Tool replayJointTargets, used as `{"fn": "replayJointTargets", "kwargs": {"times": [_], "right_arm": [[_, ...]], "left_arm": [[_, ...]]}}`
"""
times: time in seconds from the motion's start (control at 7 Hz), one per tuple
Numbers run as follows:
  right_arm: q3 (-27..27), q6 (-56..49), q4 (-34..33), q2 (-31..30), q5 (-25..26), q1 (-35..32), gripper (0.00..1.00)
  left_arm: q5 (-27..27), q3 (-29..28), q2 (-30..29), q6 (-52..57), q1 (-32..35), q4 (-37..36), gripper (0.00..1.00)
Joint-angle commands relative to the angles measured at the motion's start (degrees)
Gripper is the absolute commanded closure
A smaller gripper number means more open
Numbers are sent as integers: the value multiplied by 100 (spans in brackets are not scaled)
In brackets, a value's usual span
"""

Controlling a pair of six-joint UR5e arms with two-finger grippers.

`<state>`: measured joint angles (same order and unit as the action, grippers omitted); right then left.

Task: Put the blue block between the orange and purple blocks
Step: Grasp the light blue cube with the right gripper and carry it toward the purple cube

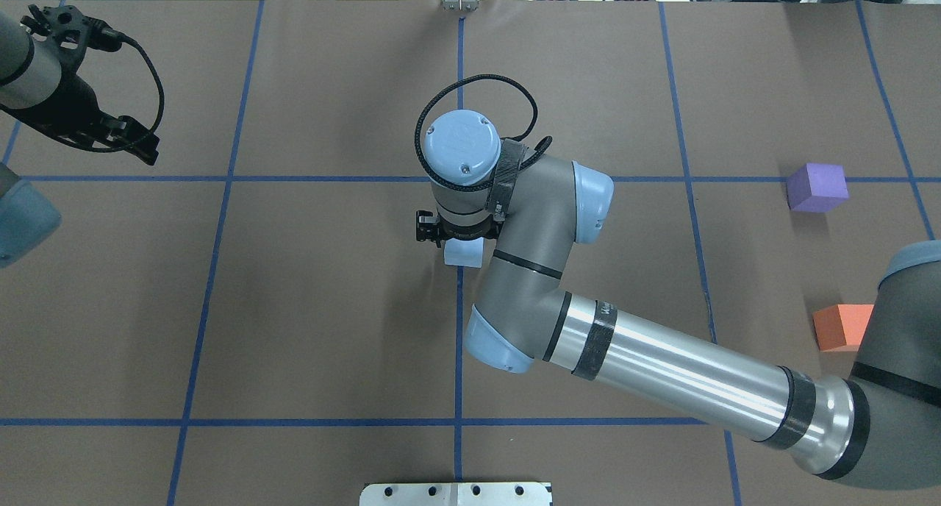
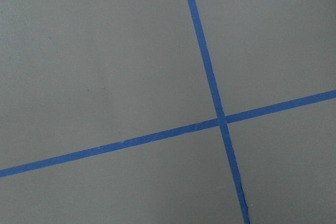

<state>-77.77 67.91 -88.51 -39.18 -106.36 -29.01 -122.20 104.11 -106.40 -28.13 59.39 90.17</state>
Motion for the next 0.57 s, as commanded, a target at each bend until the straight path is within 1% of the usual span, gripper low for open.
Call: {"fn": "replayJointTargets", "kwargs": {"times": [0.0, 0.14, 0.29, 0.43], "right_arm": [[60, 20, 149, -28, 2, 79, 1], [60, 20, 158, -29, 2, 79, 61], [51, 12, 159, -29, 2, 62, 100], [-36, 3, 150, -3, -7, -16, 100]], "left_arm": [[3, -4, -12, 0, -7, 1, 0], [3, 4, -4, 0, -7, 1, 0], [-6, 22, 5, 0, -7, 1, 0], [-32, 48, 5, 0, 2, 10, 0]]}}
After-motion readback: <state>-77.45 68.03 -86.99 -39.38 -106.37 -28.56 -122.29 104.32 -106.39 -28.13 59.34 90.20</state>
